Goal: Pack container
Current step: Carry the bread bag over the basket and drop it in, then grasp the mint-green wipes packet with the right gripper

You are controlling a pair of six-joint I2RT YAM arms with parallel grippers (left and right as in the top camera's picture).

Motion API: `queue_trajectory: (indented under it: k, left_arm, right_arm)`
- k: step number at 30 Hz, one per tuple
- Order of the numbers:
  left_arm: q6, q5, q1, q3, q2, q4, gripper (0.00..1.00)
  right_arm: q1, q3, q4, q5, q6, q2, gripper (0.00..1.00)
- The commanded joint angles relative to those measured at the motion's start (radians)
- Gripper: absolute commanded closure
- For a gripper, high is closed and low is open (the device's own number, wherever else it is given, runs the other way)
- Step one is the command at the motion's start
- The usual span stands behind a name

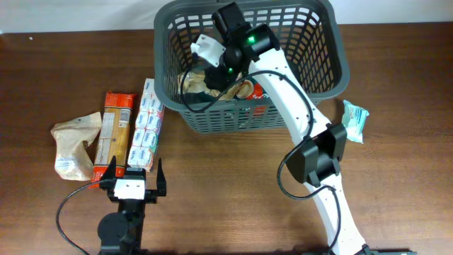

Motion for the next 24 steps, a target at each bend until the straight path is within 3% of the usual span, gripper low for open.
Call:
queue_trajectory:
  k: [1,6,11,16,19,24]
  left_arm:
    - [0.013,-0.01,0.006,-0.006,-0.006,0.002,0.01]
    - [0.013,-0.011,0.006,-0.006,-0.006,0.002,0.01]
    - [0.013,-0.01,0.006,-0.006,-0.006,0.002,0.01]
    - [0.013,-0.01,0.006,-0.006,-0.006,0.002,0.01]
    - [0.013,-0.01,0.006,-0.006,-0.006,0.002,0.01]
    - [0.013,-0.01,0.006,-0.006,-0.006,0.002,0.01]
  right_arm:
    - [-0.054,0.014,0.0,0.118,0.09,-0.179,0.17]
    - [-0.183,0.014,-0.018,0.127,0.134,-0.375,0.16]
    - [-0.427,-0.04,0.006,0.081,0.179,-0.558,0.16]
    - [-0.75,-0.314,0.12,0.073,0.356,-0.698,0.15]
    - [-0.905,-0.51,0.155,-0.029,0.454,-0.721,0.14]
    - [-0.996,-0.818,0.148,-0.204,0.534,-0.689,0.2]
